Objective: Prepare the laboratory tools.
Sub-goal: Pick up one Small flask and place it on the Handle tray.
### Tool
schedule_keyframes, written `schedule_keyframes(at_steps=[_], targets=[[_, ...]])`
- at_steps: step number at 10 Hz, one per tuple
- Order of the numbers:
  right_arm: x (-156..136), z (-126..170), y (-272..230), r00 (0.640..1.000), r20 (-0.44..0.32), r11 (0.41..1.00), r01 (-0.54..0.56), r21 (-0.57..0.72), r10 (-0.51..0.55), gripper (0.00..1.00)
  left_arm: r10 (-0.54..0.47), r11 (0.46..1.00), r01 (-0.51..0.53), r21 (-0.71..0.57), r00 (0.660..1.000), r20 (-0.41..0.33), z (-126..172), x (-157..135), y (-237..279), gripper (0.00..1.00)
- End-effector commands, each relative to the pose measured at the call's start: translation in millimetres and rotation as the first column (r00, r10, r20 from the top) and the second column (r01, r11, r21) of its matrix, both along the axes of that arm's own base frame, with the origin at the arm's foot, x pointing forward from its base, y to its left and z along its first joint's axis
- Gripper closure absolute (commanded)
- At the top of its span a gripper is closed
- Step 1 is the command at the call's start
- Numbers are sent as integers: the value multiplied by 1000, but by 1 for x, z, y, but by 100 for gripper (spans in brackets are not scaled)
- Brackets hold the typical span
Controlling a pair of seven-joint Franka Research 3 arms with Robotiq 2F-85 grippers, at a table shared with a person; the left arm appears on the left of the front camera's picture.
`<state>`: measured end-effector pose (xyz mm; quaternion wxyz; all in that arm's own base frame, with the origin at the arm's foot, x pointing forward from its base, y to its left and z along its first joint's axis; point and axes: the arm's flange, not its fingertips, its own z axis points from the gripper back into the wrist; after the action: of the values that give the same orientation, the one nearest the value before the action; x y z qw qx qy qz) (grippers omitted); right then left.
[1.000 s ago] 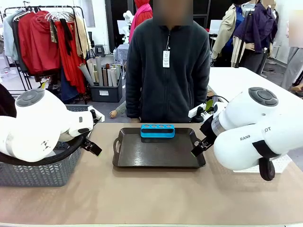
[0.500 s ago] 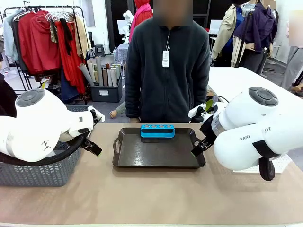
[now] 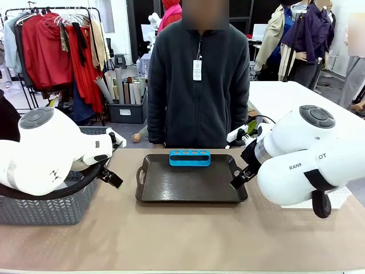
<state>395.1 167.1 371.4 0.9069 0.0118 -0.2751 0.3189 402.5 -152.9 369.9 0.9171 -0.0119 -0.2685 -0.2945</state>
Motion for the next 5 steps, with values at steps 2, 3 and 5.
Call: schedule_keyframes(at_steps=[2,3,5], targets=[[0,0,0,1000,0,1000,0,0,0,0,1,1000,-1,-1,1000,0,0,0,1,0],[0,0,0,1000,0,1000,0,0,0,0,0,1000,0,0,1000,0,0,0,0,0],[0,6,3,1000,-17,1000,-16,19,16,0,-56,998,57,6,996,-70,11,-10,0,0]])
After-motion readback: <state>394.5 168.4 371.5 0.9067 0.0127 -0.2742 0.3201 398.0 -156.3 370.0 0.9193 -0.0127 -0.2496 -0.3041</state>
